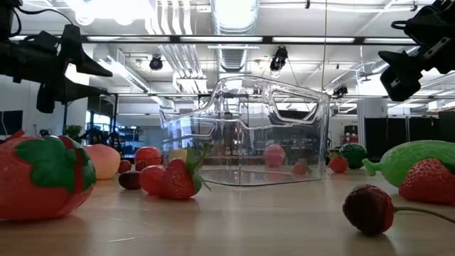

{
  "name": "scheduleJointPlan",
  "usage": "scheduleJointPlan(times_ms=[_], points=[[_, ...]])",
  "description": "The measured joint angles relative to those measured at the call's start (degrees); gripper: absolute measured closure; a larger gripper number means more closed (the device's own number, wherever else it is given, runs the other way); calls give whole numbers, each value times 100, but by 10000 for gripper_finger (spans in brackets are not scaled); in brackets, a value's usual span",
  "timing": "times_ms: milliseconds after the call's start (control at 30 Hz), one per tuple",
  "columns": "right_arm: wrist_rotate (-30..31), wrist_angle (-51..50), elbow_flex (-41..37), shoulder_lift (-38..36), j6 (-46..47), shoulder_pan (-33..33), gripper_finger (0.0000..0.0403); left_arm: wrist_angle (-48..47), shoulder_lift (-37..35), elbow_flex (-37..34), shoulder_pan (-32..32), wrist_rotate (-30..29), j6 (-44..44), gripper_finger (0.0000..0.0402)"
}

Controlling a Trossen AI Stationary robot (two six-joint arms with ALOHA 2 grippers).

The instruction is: Pick and placing Produce into tupperware

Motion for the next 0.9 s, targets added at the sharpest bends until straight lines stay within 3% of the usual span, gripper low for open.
scheduleJointPlan(times_ms=[433, 633, 733, 900], points=[[80, 63, 0, 1, -41, 0, 172, 2, -1, 2, 1, -2, 0, 161], [2069, 489, 2, 114, -1117, -1, 172, 0, 1, 0, 1, 0, 0, 161], [3089, 601, 2, 129, -1222, -4, 172, 0, 1, 2, 1, 0, 0, 161], [3921, 616, 2, 130, -1054, -2, 172, 1, 1, 2, 0, 0, 0, 161]])
